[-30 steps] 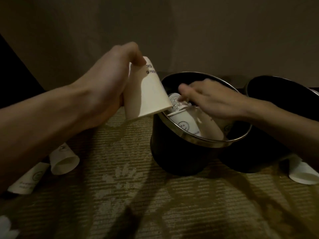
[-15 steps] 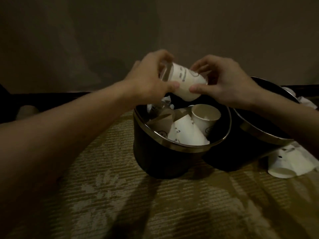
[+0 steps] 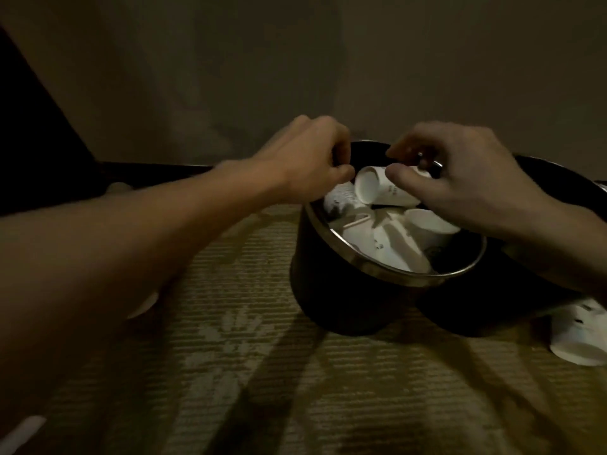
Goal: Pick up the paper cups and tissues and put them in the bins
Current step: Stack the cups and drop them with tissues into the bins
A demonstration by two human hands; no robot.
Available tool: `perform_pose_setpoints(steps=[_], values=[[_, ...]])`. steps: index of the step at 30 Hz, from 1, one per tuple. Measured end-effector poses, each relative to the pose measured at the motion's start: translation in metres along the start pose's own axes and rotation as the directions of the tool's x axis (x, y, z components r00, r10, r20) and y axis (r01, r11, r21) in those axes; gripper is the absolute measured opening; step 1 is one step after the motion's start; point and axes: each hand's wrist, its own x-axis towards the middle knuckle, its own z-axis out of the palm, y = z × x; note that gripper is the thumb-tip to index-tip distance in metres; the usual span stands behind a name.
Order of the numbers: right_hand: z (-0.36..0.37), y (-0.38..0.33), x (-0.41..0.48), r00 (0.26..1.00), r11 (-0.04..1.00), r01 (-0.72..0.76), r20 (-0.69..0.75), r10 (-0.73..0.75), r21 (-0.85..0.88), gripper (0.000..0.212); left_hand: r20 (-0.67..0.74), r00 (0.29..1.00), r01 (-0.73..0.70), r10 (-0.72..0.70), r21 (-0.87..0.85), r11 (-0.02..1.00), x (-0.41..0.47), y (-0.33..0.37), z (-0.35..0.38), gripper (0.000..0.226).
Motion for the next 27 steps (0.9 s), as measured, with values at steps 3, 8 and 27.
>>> perform_pose_setpoints(steps=[3, 8, 27], values=[[0.015, -0.049, -0.021, 0.998, 0.975, 0.057, -0.026, -0.053, 0.213, 0.011, 0.032, 0.999, -0.044, 0.039, 0.172, 0.984, -0.042, -0.005, -0.047, 0.022], [0.097, -0.143, -0.059, 0.962, 0.881, 0.155, 0.135, -0.238, 0.448, 0.020, 0.157, 0.986, -0.046, -0.047, 0.540, 0.841, -0.167, -0.038, -0.105, 0.032], [0.333, -0.468, -0.100, 0.523, 0.728, 0.268, 0.539, -0.660, 0.632, 0.055, -0.271, 0.315, 0.905, -0.910, -0.204, 0.374, -0.594, -0.249, -0.037, 0.049]])
